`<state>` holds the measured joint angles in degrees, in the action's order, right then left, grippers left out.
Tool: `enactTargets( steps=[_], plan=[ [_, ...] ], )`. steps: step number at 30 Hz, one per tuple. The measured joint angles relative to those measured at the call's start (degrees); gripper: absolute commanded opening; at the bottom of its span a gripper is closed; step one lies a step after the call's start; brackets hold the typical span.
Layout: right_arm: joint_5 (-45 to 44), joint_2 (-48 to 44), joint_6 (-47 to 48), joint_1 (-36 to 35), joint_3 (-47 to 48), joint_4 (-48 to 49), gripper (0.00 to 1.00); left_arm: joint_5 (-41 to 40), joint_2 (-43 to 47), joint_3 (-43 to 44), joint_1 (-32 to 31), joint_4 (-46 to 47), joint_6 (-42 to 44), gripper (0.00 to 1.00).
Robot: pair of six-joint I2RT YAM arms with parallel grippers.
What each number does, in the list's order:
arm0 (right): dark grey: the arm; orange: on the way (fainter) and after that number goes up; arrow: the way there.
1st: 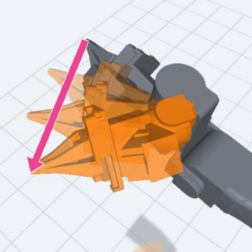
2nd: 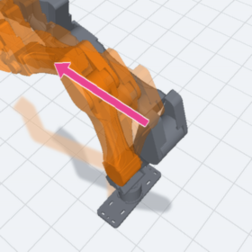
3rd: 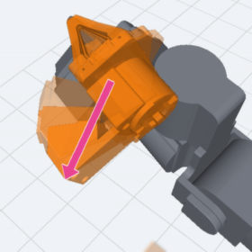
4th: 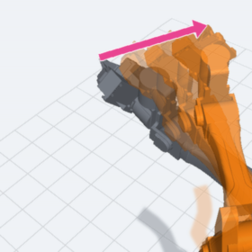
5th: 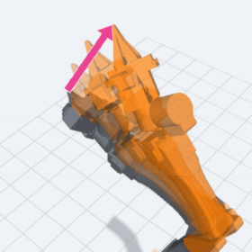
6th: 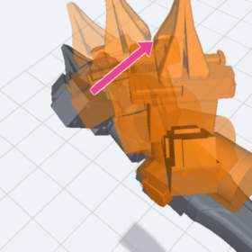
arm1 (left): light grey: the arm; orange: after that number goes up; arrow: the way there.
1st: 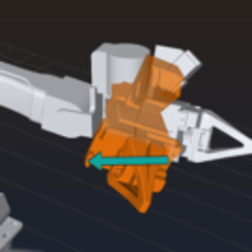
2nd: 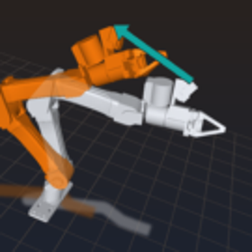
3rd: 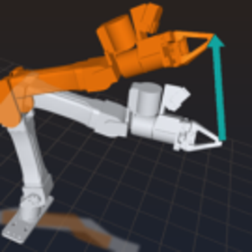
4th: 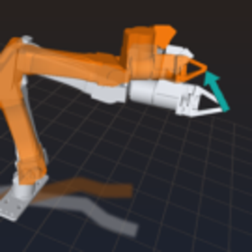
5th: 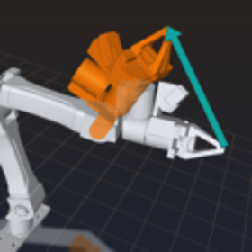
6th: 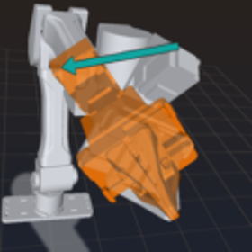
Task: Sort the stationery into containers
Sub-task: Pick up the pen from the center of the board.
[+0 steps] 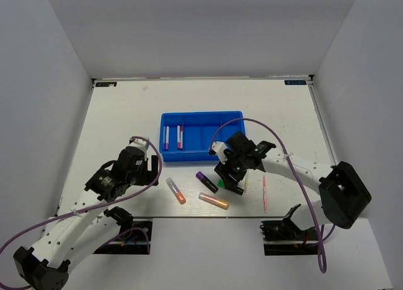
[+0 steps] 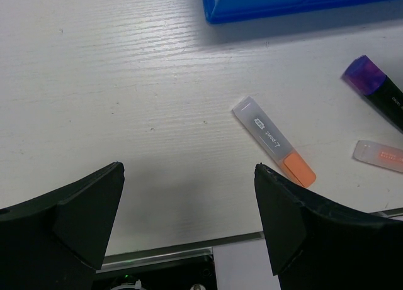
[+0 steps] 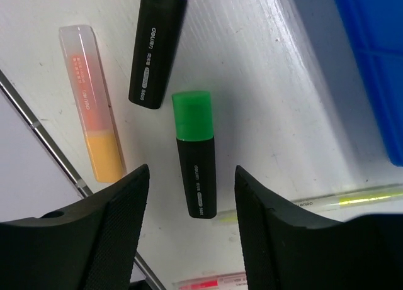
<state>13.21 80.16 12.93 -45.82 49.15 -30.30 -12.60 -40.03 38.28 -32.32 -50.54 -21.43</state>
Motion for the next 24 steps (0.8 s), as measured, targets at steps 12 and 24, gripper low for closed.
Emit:
enactTargets(
  steps=[12,24],
  plan=[
    [-0.81,5.77,1.07,-1.36,-3.1,2.12,0.6,0.15,0.02,-0.07,0.0,0.0,0.0,0.94],
    [-9.55,7.26,1.77,-6.27,-3.15,6.84,0.48,0.22,0.76,-0.09,0.0,0.0,0.02,0.94]
  ],
)
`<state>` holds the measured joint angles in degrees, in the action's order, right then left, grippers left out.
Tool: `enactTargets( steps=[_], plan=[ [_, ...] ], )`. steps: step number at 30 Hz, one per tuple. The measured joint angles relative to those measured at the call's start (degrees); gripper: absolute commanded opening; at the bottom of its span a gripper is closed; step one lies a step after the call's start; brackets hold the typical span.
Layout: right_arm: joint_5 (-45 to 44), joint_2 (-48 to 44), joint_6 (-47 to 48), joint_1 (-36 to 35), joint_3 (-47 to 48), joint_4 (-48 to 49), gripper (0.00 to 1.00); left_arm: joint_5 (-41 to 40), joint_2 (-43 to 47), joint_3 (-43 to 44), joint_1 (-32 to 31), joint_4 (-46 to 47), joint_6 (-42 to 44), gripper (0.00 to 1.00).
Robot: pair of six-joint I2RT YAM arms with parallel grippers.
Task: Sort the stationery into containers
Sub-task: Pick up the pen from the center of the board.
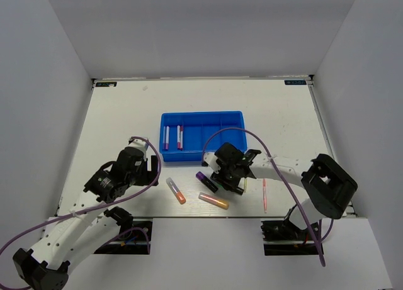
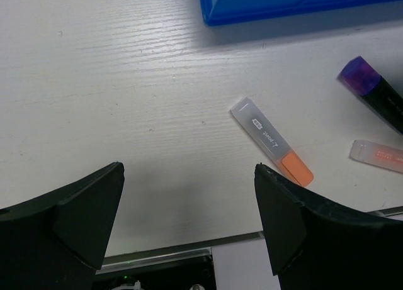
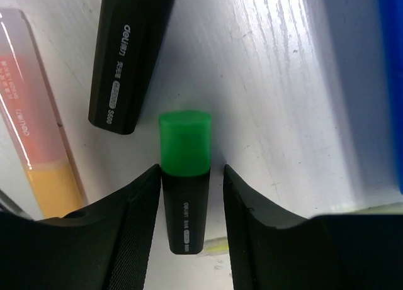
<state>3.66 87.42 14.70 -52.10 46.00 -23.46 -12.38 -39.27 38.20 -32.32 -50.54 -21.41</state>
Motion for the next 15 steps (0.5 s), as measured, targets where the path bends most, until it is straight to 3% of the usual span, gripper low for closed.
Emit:
enactTargets(
  steps=[7,15],
  plan=[
    [-2.97,1.68,-0.09,-2.69,1.46,0.33,0.42,0.2,0.59,0.0,0.0,0.02,0.0,0.94],
    [-3.52,3.52,-0.87,-3.82,3.45,-0.42,0.08,0.79,0.87,0.0,0.0,0.02,0.02,0.94]
  ],
)
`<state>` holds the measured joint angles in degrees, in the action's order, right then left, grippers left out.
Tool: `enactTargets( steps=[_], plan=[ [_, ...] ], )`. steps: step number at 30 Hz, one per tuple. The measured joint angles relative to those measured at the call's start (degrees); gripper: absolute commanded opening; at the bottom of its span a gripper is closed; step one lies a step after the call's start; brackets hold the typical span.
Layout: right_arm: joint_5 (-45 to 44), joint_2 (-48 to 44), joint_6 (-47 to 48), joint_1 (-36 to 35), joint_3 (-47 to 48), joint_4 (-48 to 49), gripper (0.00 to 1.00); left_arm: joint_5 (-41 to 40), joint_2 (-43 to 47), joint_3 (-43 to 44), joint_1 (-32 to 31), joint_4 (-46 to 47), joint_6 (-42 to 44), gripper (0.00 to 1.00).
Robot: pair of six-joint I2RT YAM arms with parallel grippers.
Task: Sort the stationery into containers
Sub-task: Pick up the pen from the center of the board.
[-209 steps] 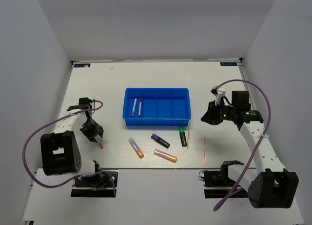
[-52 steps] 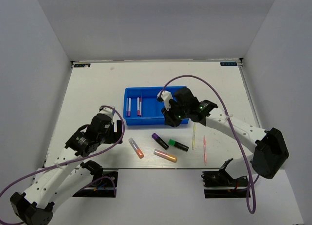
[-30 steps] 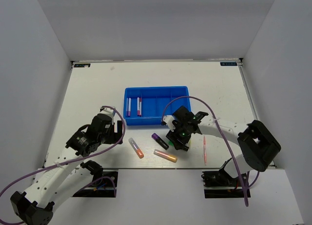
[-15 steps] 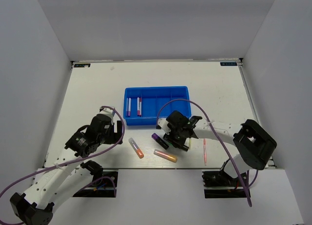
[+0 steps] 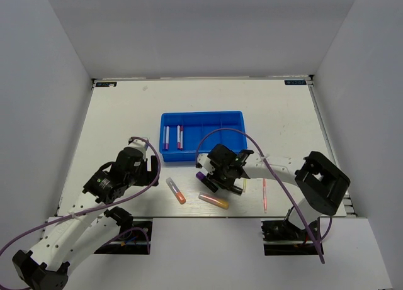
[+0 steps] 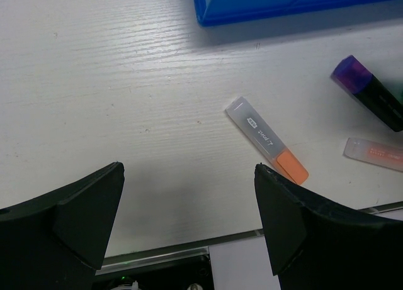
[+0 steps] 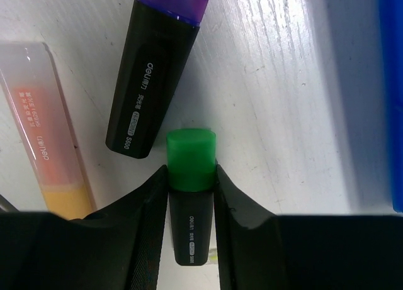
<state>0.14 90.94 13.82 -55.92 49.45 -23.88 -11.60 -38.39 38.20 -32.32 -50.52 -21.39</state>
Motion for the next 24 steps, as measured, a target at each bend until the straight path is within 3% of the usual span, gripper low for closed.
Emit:
enactTargets(
  steps=[3,12,24],
  plan=[
    [0.0,0.02,0.02,0.0,0.22,-0.28,0.03,0.11,0.04,0.0,0.0,0.0,0.0,0.94],
    [-0.85,-2.14,1.84,0.02,1.68,-7.58,0.02,0.31,-0.13,-0.02,0.0,0.02,0.02,0.94],
    [-1.25,-2.27,2.67,0.09,25.24,-13.66,0.02,0.57,-0.11,-0.35,0.0,0.63,0.42,0.94]
  ],
)
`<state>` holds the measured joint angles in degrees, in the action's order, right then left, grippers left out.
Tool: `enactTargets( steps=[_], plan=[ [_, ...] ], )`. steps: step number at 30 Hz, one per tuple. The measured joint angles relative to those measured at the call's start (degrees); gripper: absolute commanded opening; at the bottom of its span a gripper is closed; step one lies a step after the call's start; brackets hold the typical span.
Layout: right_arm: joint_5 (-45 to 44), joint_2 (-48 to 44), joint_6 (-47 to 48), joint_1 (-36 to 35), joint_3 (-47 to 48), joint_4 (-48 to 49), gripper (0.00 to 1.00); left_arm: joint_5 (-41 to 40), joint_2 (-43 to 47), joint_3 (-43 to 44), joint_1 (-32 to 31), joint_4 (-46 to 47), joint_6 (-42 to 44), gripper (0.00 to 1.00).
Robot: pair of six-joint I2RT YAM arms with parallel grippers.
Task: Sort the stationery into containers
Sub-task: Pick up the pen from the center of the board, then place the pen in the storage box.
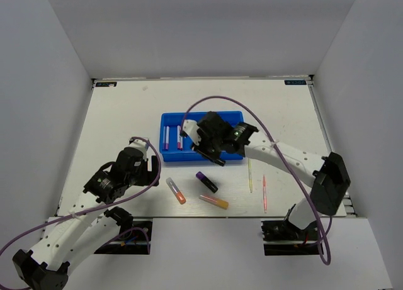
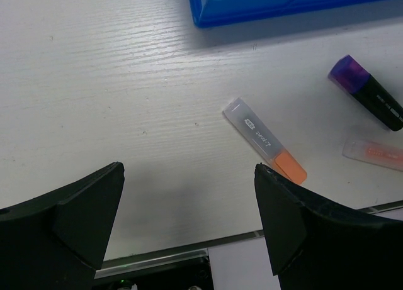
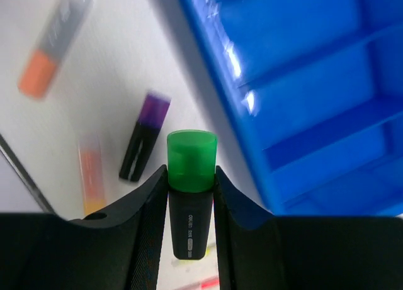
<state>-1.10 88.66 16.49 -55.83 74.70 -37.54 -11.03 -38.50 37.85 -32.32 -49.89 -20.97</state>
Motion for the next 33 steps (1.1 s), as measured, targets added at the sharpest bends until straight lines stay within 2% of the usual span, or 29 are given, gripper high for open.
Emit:
enactTargets(
  steps=[6,10,18,26,27,28,29,33],
  plan=[
    [-0.5,9.92,-2.01,0.57,17.11,1.18,0.0,0.02,0.0,0.0,0.0,0.57,0.0,0.94],
    [-2.29,15.61,-4.22,1.46,23.17,5.25,0.0,0.0,-0.02,0.0,0.0,0.66,-0.02,0.94],
    [-5.75,21.16,-10.25,5.92,18.36,17.59,0.0,-0.04,-0.02,0.0,0.0,0.66,0.0,0.94],
    [-3.43,27.74,-17.57,10.97,18.58,23.08,0.0,-0.07,-0.26,0.0,0.0,0.66,0.0,0.94],
    [-3.02,28.24,-18.29,11.41,18.64,23.1,0.03,-0.07,-0.28,0.0,0.0,0.66,0.0,0.94],
    [-2.54,28.72,-19.17,11.74,18.67,23.12,0.11,-0.07,-0.28,0.0,0.0,0.63,0.0,0.94],
    [-2.12,28.98,-19.74,11.91,18.67,23.1,0.22,-0.07,-0.28,0.0,0.0,0.63,0.0,0.94],
    [-0.09,29.31,-21.44,11.96,18.73,23.15,0.29,-0.07,-0.48,0.0,0.0,0.63,0.0,0.94]
  ],
)
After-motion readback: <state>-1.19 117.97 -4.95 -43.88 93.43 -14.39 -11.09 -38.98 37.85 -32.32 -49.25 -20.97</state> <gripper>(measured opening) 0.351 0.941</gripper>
